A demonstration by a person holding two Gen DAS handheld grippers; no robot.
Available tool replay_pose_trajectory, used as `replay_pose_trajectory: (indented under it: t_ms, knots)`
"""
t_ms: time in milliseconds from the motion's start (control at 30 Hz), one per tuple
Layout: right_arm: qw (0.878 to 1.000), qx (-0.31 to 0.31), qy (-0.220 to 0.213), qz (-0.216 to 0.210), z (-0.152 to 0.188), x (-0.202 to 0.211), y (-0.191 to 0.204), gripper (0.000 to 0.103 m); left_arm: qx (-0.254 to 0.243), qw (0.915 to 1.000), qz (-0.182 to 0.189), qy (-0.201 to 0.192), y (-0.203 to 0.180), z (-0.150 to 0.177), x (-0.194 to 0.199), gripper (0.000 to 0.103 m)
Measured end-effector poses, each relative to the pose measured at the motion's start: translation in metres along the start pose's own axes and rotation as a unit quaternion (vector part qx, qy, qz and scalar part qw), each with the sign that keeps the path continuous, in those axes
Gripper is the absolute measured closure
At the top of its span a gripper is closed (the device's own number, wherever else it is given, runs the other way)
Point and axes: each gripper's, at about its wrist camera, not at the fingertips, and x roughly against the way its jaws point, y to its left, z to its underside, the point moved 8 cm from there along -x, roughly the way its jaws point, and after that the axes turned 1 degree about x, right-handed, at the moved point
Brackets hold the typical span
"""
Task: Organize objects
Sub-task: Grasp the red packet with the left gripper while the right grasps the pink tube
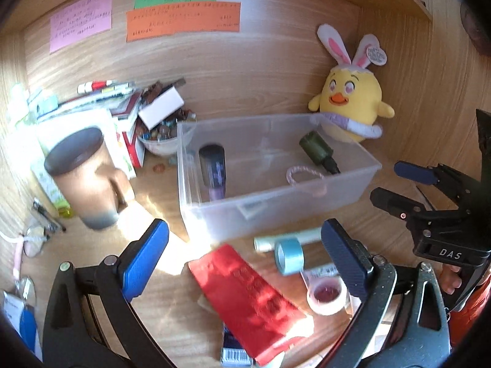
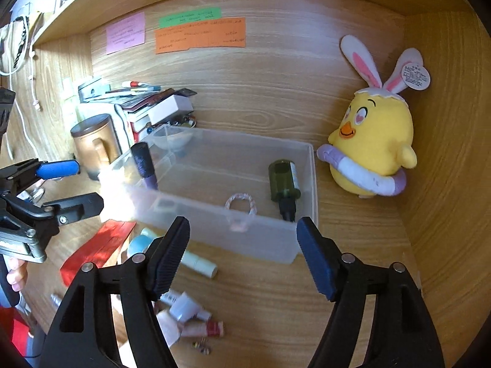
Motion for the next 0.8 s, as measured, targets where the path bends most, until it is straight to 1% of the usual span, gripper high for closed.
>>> replay_pose_trajectory:
  t_ms: [233,433,600,700,767,800]
  knots:
    - [1.000,0.001,0.019,-0.016,0.026,0.002,0.011,0.034,0.008,0.9990,0.017,0.040,-0.011,0.034,-0.009,0.002]
    - [0.998,-0.011,0.052,-0.042,0.049,-0.006,0.021,0.034,0.007,0.9982,0.009,0.059,-0.012,0.057,-0.014,0.002]
    - [0.995,-0.022,0.073,-0.057,0.062,-0.013,0.028,0.034,0.021,0.9967,0.002,0.079,-0.001,0.072,-0.017,0.002]
    - [0.995,-0.025,0.078,-0.059,0.065,-0.015,0.029,0.036,0.030,0.9955,-0.001,0.089,0.010,0.082,-0.014,0.002]
    - [0.995,-0.027,0.081,-0.060,0.066,-0.015,0.029,0.043,0.036,0.9950,-0.005,0.092,0.019,0.087,-0.010,0.002]
    - [0.994,-0.028,0.083,-0.061,0.067,-0.015,0.029,0.044,0.039,0.9948,-0.005,0.094,0.021,0.090,-0.008,0.002]
